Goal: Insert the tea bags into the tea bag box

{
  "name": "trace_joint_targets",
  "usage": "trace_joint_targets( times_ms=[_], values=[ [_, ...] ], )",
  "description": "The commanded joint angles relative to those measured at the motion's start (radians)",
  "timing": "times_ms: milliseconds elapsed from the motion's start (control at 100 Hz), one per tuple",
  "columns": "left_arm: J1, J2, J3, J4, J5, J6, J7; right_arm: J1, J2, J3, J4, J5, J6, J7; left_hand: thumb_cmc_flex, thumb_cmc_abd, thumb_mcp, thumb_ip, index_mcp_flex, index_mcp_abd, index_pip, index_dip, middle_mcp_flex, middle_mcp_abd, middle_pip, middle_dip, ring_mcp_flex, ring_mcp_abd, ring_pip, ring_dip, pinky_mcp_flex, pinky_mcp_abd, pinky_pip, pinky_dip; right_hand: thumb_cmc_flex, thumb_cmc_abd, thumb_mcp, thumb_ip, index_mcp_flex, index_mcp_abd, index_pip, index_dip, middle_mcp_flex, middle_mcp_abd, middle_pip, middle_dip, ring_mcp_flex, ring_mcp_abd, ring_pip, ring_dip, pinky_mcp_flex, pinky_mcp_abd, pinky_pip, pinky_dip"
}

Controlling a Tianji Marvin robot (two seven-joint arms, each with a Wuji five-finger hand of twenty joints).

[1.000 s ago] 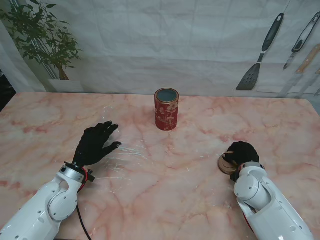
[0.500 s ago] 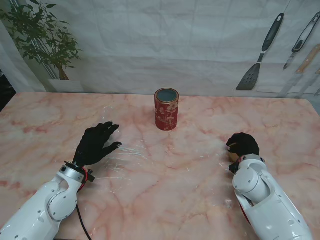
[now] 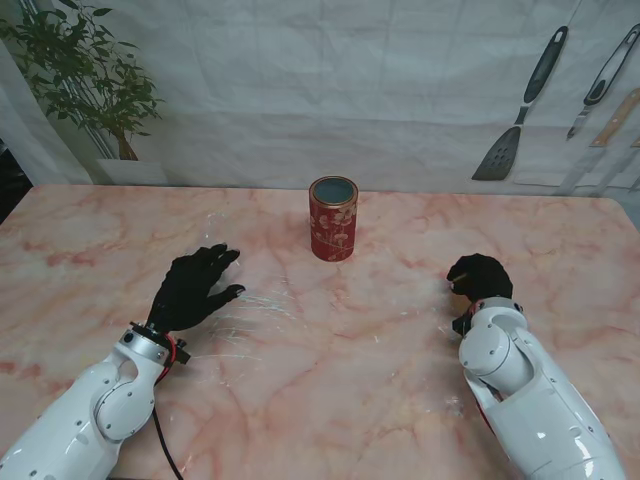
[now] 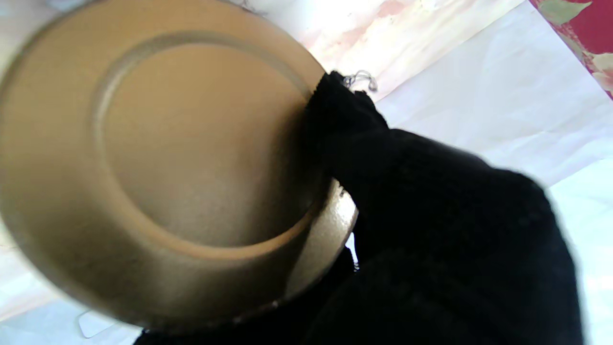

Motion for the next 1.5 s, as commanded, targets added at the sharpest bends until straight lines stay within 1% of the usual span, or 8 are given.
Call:
trace_joint_targets(
  times_ms=[0, 240, 270, 310, 510, 760, 1230, 1490],
  values=[
    [-0.002, 0.002, 0.001, -0.009, 0.001, -0.001, -0.018, 0.015, -0.004, -0.003, -0.004, -0.002, 0.002, 0.015, 0.022, 0.005, -0.010, -0.033, 0.012, 0.015, -0.001, 0.006, 0.014, 0.024, 0.003, -0.005, 0.013, -0.003, 0.005, 0.004, 0.002, -0.017, 0.031, 0.012, 0.108, 0.082, 0.175, 0.138, 0.045, -0.038, 0.059, 0.014, 0.013, -0.074, 0.028, 0.012, 0.022, 0.023, 0.034, -0.020, 0.075, -0.079, 0.102, 0.061],
    [0.001, 0.004, 0.001, -0.013, 0.004, 0.001, -0.025, 0.044, -0.022, -0.009, 0.007, 0.099, -0.010, 0.006, 0.020, 0.005, -0.011, -0.034, 0.012, 0.010, 0.000, 0.006, 0.013, 0.021, 0.003, -0.005, 0.015, -0.005, 0.005, 0.004, 0.016, 0.001, 0.048, 0.020, 0.081, 0.053, 0.189, 0.146, 0.029, -0.033, 0.078, -0.037, 0.004, -0.067, 0.026, 0.013, 0.026, 0.030, 0.038, -0.047, 0.079, -0.085, 0.107, 0.081],
    [0.001, 0.004, 0.001, -0.014, 0.004, 0.002, -0.028, 0.047, -0.028, -0.009, 0.009, 0.124, -0.015, 0.000, 0.021, 0.005, -0.010, -0.034, 0.012, 0.012, 0.000, 0.006, 0.014, 0.022, 0.003, -0.005, 0.015, -0.005, 0.005, 0.004, 0.020, 0.002, 0.051, 0.021, 0.081, 0.052, 0.179, 0.152, 0.022, -0.030, 0.112, -0.088, 0.005, -0.064, 0.020, 0.018, 0.024, 0.033, 0.038, -0.057, 0.079, -0.083, 0.098, 0.089],
    [0.002, 0.004, 0.000, -0.016, 0.003, 0.003, -0.031, 0.052, -0.034, -0.010, 0.012, 0.155, -0.021, -0.010, 0.022, 0.004, -0.010, -0.034, 0.012, 0.011, 0.000, 0.006, 0.013, 0.023, 0.003, -0.005, 0.016, -0.004, 0.005, 0.004, 0.023, 0.005, 0.055, 0.023, 0.081, 0.051, 0.176, 0.150, 0.021, -0.028, 0.118, -0.096, 0.006, -0.062, 0.019, 0.018, 0.024, 0.039, 0.036, -0.059, 0.079, -0.078, 0.094, 0.089],
    [0.001, 0.005, 0.001, -0.017, 0.003, 0.002, -0.036, 0.087, -0.061, -0.020, 0.041, 0.247, -0.038, -0.056, 0.020, 0.004, -0.010, -0.034, 0.013, 0.010, 0.001, 0.007, 0.014, 0.019, 0.005, -0.005, 0.020, -0.005, 0.008, 0.006, 0.046, 0.011, 0.085, 0.037, 0.084, 0.055, 0.167, 0.145, 0.026, -0.024, 0.129, -0.103, 0.011, -0.058, 0.024, 0.022, 0.027, 0.045, 0.041, -0.059, 0.085, -0.077, 0.095, 0.090],
    [-0.005, 0.006, 0.007, -0.014, 0.003, 0.002, -0.042, 0.139, -0.089, -0.033, 0.062, 0.346, -0.026, -0.090, 0.016, 0.004, -0.011, -0.034, 0.011, 0.003, 0.001, 0.008, 0.014, 0.015, 0.004, -0.005, 0.020, -0.004, 0.007, 0.006, 0.048, 0.025, 0.112, 0.050, 0.085, 0.056, 0.168, 0.144, 0.033, -0.020, 0.144, -0.117, 0.017, -0.054, 0.030, 0.022, 0.032, 0.051, 0.054, -0.061, 0.096, -0.074, 0.112, 0.094],
    [-0.012, 0.007, 0.019, -0.014, 0.000, -0.002, -0.059, 0.250, -0.140, -0.069, 0.117, 0.501, -0.052, -0.167, 0.015, 0.004, -0.010, -0.034, 0.011, 0.005, 0.002, 0.009, 0.013, 0.012, 0.004, -0.005, 0.022, -0.002, 0.008, 0.008, 0.054, 0.021, 0.127, 0.056, 0.085, 0.059, 0.169, 0.145, 0.035, -0.012, 0.157, -0.132, 0.020, -0.042, 0.038, 0.022, 0.032, 0.064, 0.079, -0.062, 0.108, -0.082, 0.152, 0.102],
    [-0.013, 0.009, 0.017, -0.015, 0.001, -0.006, -0.071, 0.298, -0.163, -0.092, 0.144, 0.564, -0.063, -0.200, 0.013, 0.004, -0.010, -0.034, 0.011, 0.001, 0.003, 0.009, 0.015, 0.010, 0.004, -0.004, 0.022, -0.001, 0.008, 0.009, 0.055, 0.017, 0.130, 0.057, 0.087, 0.063, 0.167, 0.145, 0.037, -0.008, 0.162, -0.135, 0.020, -0.036, 0.042, 0.022, 0.031, 0.070, 0.088, -0.063, 0.108, -0.084, 0.167, 0.104]
  ],
)
